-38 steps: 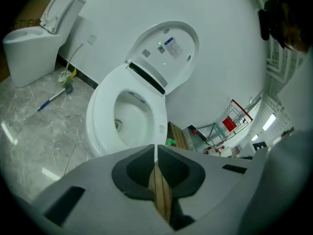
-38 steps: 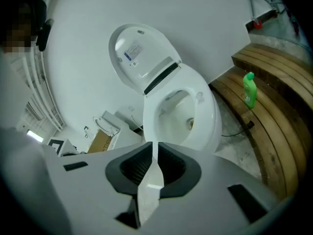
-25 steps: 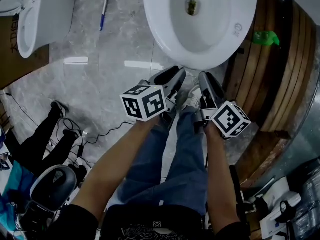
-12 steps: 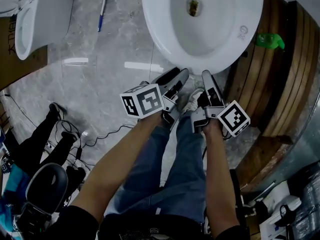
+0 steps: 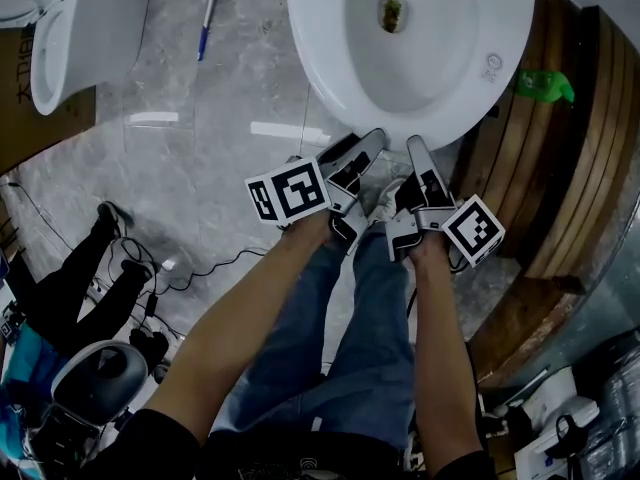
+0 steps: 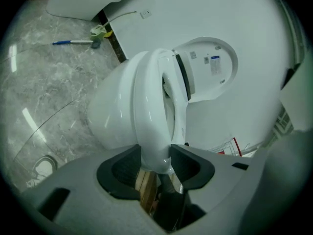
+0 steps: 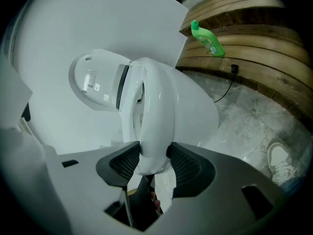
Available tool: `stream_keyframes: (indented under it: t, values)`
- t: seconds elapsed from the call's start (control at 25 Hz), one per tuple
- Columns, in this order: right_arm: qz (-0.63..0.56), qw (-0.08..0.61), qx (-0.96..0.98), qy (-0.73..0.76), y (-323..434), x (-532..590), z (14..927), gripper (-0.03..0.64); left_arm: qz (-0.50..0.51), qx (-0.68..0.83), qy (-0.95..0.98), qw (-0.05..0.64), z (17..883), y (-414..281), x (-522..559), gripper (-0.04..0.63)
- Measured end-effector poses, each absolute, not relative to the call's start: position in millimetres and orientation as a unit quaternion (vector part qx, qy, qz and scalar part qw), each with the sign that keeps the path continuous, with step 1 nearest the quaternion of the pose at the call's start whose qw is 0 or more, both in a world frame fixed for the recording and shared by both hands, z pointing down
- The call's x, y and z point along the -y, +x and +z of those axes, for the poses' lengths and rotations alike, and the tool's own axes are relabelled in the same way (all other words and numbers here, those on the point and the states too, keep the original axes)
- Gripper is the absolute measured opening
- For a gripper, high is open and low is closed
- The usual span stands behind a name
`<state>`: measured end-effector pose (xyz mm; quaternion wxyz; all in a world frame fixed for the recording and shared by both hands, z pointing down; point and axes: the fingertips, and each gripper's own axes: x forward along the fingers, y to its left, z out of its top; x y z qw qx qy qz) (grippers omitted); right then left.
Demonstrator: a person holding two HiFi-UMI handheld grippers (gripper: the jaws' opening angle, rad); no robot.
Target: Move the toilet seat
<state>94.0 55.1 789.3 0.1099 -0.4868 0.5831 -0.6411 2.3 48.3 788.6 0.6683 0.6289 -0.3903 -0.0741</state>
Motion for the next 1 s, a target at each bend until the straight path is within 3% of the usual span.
stream_keyframes:
  t: [0.36, 1.0]
  values:
    - [-0.642, 0.121, -0.578, -0.488, 97, -58, 777, 0.187, -0.099, 0.386, 0.610, 0.685, 775, 2, -50, 0.169]
    - [-0.638, 0.223, -0.577, -0.459, 94, -60, 676, 0.157, -0.176, 0.370, 0.595, 0.691, 676, -3, -54, 0.141]
